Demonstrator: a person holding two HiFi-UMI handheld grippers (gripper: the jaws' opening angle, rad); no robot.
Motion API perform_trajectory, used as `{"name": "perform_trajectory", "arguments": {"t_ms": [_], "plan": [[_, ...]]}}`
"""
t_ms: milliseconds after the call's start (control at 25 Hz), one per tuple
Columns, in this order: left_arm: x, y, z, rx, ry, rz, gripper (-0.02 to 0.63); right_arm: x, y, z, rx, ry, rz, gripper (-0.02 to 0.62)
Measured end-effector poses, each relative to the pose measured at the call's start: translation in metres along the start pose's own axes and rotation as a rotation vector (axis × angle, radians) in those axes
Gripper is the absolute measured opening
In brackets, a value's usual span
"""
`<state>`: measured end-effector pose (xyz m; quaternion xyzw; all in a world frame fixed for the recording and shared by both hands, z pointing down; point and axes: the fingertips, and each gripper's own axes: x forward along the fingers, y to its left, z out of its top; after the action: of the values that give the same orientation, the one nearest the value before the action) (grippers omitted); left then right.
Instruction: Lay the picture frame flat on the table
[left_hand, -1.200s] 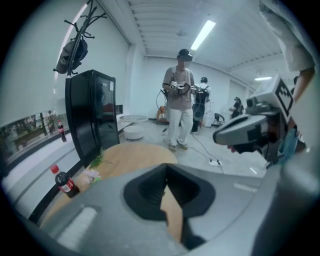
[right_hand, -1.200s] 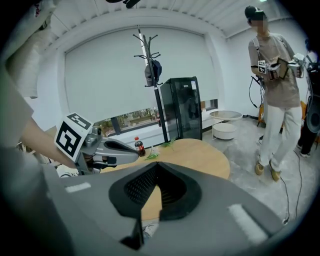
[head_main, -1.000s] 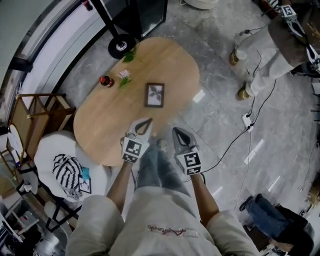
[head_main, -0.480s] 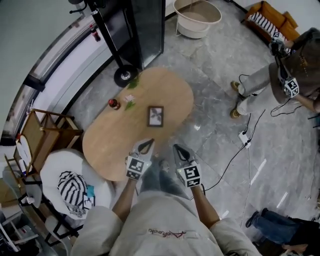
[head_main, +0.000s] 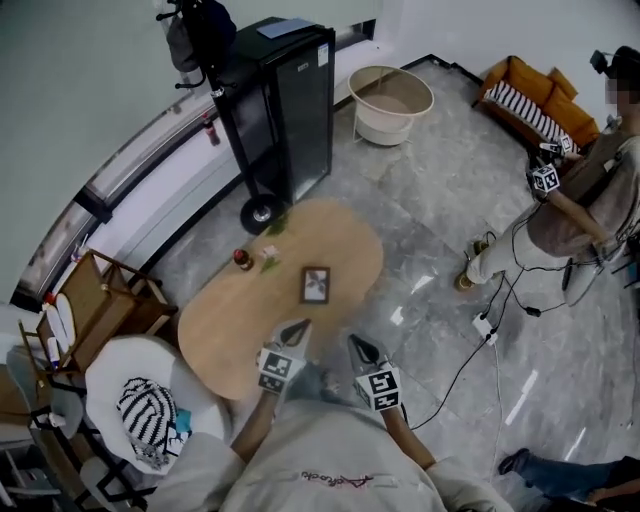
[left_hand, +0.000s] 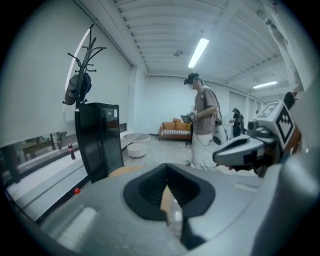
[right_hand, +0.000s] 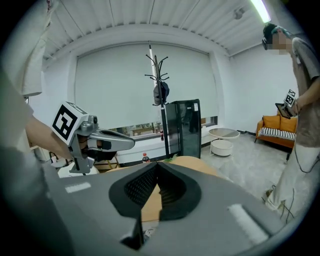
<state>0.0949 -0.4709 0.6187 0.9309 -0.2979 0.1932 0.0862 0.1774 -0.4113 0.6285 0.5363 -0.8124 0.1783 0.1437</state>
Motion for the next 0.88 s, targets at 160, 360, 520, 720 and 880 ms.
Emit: {"name": "perform_trajectory", "arguments": {"t_ms": [160,360,520,720,880], "plan": [[-0.017,-0.002,0.017,0.013,-0.026,0.032,0.002,-0.018,0.003,0.013,-0.021,-0.028,-0.005,0.003],[-0.034,-0.004,0.043,0.035,-0.069,0.064,0.002,-0.038,-0.004,0.031,-0.025,-0.069,-0.033,0.003],[-0.044,-0.006,0.063,0.042,-0.110,0.079,0.002,-0.052,-0.014,0.056,-0.055,-0.119,-0.063,0.003],[-0.047,-0.004,0.083,0.067,-0.152,0.097,0.002,-0.056,-0.020,0.078,-0.083,-0.173,-0.072,0.003],[-0.049,0.003,0.087,0.077,-0.174,0.111,0.002,-0.056,-0.024,0.092,-0.095,-0.194,-0.079,0.003]]}}
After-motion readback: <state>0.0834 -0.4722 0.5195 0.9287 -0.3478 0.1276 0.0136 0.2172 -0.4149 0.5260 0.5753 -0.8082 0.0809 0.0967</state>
